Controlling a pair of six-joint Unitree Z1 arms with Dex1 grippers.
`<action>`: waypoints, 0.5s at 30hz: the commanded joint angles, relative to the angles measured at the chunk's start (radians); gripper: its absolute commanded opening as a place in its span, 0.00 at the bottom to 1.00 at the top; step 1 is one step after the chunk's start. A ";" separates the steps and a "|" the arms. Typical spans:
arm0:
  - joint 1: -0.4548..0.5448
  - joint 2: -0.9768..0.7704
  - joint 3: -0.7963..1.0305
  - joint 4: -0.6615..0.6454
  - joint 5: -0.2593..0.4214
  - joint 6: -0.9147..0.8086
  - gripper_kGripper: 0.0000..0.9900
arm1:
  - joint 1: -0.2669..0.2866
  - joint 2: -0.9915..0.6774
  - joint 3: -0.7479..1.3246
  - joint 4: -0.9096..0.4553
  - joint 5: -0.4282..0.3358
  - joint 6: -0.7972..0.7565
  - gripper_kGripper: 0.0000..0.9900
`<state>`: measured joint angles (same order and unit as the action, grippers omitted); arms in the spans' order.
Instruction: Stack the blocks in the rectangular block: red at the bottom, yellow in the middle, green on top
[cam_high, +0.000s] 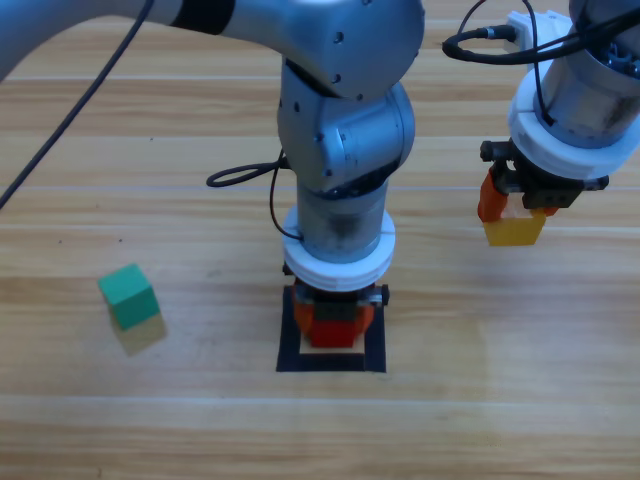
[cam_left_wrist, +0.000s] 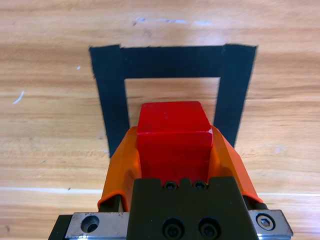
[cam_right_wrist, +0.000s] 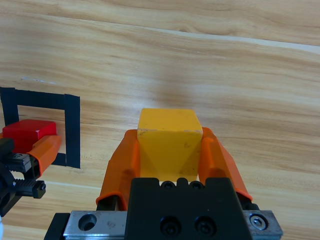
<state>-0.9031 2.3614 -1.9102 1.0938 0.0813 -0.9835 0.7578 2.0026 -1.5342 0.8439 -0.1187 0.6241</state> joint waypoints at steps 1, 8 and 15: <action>0.021 0.059 0.030 -0.025 -0.005 0.000 0.00 | 0.021 0.071 -0.001 0.020 0.004 -0.006 0.00; 0.021 0.071 0.028 -0.032 -0.006 -0.009 0.00 | 0.023 0.070 -0.001 0.020 0.004 -0.006 0.00; 0.021 0.076 0.039 -0.032 -0.006 -0.017 0.06 | 0.023 0.070 -0.001 0.020 0.004 -0.006 0.00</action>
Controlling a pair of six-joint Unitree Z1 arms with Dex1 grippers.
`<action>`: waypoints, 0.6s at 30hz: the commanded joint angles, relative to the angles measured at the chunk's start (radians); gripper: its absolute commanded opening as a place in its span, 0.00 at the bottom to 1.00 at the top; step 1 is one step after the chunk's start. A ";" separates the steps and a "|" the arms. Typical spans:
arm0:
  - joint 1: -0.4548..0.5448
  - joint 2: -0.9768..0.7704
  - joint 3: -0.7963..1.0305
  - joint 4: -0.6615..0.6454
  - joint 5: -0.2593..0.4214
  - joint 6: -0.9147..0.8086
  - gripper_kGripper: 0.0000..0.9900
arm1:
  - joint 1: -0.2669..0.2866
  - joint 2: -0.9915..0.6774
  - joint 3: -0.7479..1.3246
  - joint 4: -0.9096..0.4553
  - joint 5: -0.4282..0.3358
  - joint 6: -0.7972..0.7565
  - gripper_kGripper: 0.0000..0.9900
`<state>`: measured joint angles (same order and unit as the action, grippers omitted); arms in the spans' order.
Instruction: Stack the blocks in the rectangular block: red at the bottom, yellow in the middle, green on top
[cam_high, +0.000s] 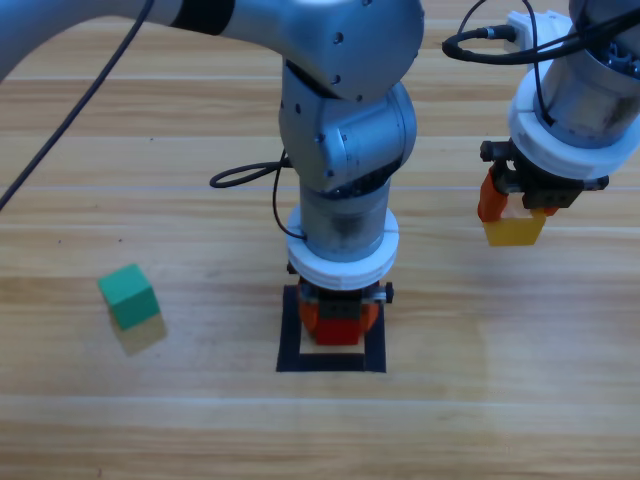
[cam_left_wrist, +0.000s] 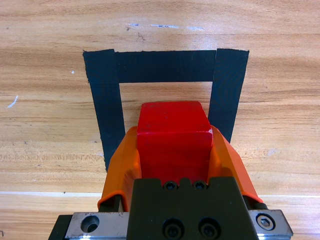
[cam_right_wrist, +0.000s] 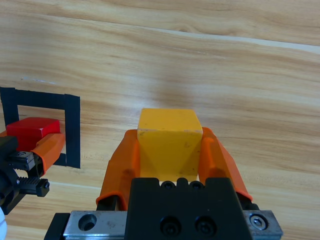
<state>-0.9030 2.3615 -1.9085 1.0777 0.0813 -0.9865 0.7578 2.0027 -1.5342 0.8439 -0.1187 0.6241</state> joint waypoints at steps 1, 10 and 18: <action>0.021 0.076 0.037 -0.016 -0.006 -0.021 0.17 | 0.023 0.071 -0.001 0.020 0.004 -0.006 0.00; 0.009 0.064 0.045 -0.016 -0.006 -0.077 1.00 | 0.023 0.071 -0.003 0.020 0.004 -0.006 0.00; 0.007 0.019 0.037 -0.015 0.005 -0.087 1.00 | 0.026 0.068 -0.003 0.020 0.004 -0.004 0.00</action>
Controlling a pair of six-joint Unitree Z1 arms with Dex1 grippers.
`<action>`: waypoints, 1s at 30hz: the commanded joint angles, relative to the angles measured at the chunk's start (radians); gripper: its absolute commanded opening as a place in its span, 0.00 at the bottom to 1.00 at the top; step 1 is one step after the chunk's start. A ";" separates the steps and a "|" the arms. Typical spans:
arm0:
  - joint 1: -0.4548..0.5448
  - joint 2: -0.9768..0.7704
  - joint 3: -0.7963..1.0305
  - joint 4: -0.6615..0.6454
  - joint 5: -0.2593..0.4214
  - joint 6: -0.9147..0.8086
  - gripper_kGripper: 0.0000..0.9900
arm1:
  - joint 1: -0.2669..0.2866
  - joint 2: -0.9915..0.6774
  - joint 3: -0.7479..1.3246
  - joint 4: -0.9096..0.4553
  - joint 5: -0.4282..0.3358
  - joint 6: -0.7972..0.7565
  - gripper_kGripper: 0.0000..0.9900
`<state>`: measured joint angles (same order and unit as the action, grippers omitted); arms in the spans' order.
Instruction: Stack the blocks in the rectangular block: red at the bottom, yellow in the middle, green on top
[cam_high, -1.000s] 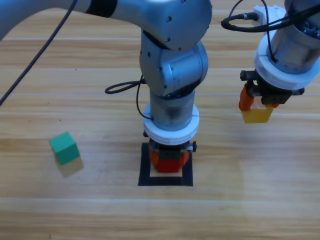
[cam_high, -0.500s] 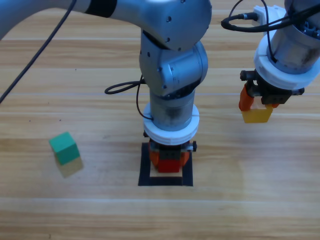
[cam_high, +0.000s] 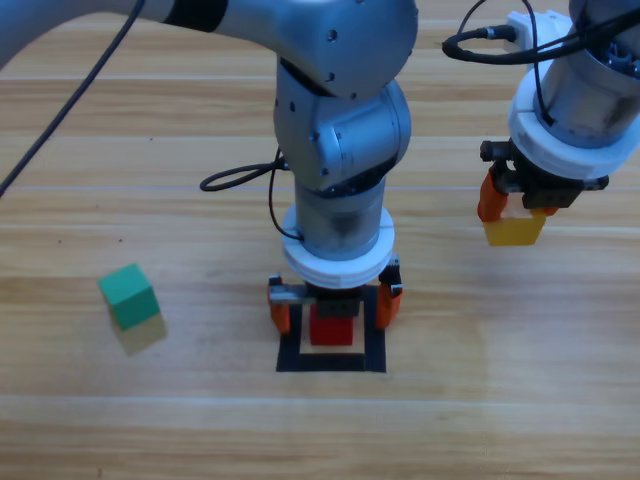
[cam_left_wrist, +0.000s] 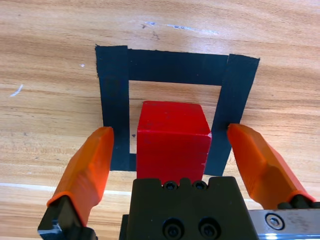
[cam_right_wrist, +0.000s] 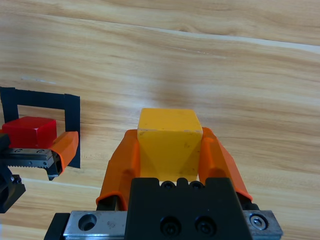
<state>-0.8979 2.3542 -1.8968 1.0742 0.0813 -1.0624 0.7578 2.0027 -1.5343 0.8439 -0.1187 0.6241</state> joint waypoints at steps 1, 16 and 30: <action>0.002 0.003 0.019 -0.010 0.012 -0.011 1.00 | 0.029 0.067 -0.003 0.020 0.002 -0.003 0.00; 0.083 -0.559 0.182 0.061 0.127 0.048 0.97 | 0.146 0.148 -0.171 0.161 0.019 0.092 0.00; 0.183 -1.290 1.101 -0.685 0.158 0.257 0.94 | 0.241 0.294 -0.434 0.264 0.054 0.157 0.00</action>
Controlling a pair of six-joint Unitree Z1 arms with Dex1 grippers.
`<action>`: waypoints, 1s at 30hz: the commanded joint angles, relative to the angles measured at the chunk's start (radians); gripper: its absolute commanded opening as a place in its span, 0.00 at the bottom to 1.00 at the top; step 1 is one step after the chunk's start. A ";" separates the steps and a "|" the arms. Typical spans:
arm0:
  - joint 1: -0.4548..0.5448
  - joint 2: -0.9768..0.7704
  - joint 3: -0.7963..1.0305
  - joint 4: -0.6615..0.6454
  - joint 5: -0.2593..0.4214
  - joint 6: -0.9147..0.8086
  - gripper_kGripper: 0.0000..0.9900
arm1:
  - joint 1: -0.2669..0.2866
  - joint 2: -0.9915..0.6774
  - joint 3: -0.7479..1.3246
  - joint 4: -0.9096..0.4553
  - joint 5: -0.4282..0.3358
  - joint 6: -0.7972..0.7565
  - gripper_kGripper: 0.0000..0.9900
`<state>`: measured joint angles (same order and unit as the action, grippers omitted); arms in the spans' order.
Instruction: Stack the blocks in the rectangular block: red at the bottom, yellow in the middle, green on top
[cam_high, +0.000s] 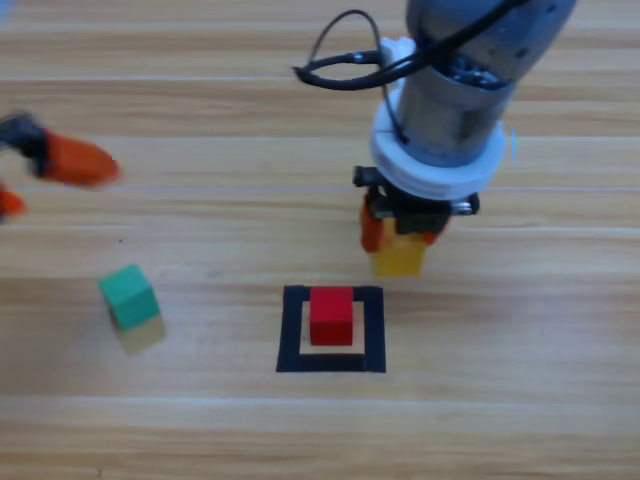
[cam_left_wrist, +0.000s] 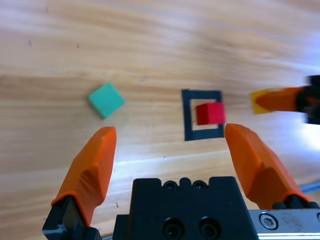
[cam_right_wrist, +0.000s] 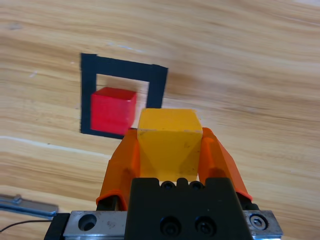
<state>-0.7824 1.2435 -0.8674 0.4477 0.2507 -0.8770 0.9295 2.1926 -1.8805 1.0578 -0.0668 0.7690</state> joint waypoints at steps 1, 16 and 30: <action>0.068 -0.176 0.079 -0.055 -0.001 0.085 0.95 | 0.071 0.115 -0.098 0.056 0.002 0.012 0.00; 0.141 0.280 -0.292 0.301 -0.027 -0.116 0.94 | 0.117 0.234 -0.299 0.172 -0.007 0.012 0.00; 0.241 0.382 -0.347 0.358 -0.111 -0.200 0.94 | 0.118 0.285 -0.330 0.172 -0.007 0.013 0.00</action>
<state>-0.5755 1.5396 -1.1822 0.7661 0.1473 -1.0352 1.0197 2.3872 -2.2016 1.2139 -0.0669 0.7740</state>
